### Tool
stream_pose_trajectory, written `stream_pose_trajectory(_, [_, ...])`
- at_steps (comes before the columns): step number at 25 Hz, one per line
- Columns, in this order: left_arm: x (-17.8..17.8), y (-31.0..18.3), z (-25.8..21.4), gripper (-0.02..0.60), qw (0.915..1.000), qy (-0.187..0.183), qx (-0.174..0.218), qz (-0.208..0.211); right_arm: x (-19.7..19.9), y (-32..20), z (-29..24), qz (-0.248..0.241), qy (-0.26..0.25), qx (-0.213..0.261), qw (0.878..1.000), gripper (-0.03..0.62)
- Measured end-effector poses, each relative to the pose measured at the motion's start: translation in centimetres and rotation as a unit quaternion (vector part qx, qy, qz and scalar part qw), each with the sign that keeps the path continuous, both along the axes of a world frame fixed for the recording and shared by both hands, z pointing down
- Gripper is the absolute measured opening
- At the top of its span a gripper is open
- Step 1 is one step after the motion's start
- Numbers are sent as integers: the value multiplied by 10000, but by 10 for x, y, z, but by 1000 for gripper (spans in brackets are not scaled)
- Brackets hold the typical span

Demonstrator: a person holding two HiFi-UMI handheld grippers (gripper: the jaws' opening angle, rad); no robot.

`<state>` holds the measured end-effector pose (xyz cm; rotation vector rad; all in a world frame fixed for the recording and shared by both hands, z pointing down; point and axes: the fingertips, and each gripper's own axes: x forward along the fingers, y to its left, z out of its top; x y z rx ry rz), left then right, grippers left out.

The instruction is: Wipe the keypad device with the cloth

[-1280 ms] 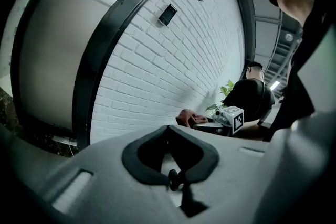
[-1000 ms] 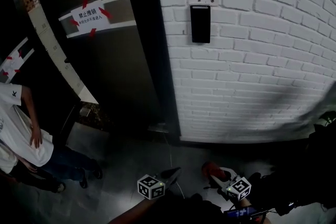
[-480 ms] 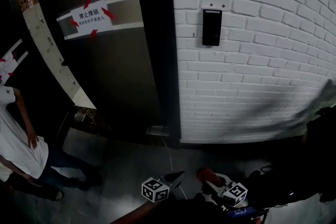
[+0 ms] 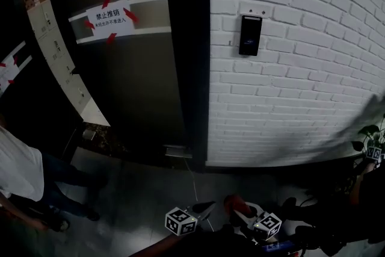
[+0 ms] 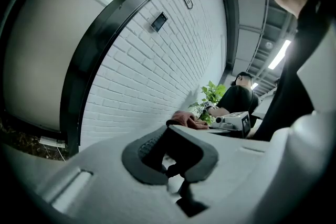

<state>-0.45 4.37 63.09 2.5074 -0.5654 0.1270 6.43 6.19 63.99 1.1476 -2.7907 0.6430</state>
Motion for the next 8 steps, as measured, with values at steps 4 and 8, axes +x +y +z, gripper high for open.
stream_pose_trajectory(4, [-5, 9, 0, 5, 9999, -1, 19, 132, -4, 7, 1, 123, -1, -71, 9999, 104])
stream_pose_trajectory(8, [-18, 10, 2, 5, 9999, -12, 19, 115, -10, 11, 14, 133, 10, 30, 9999, 104])
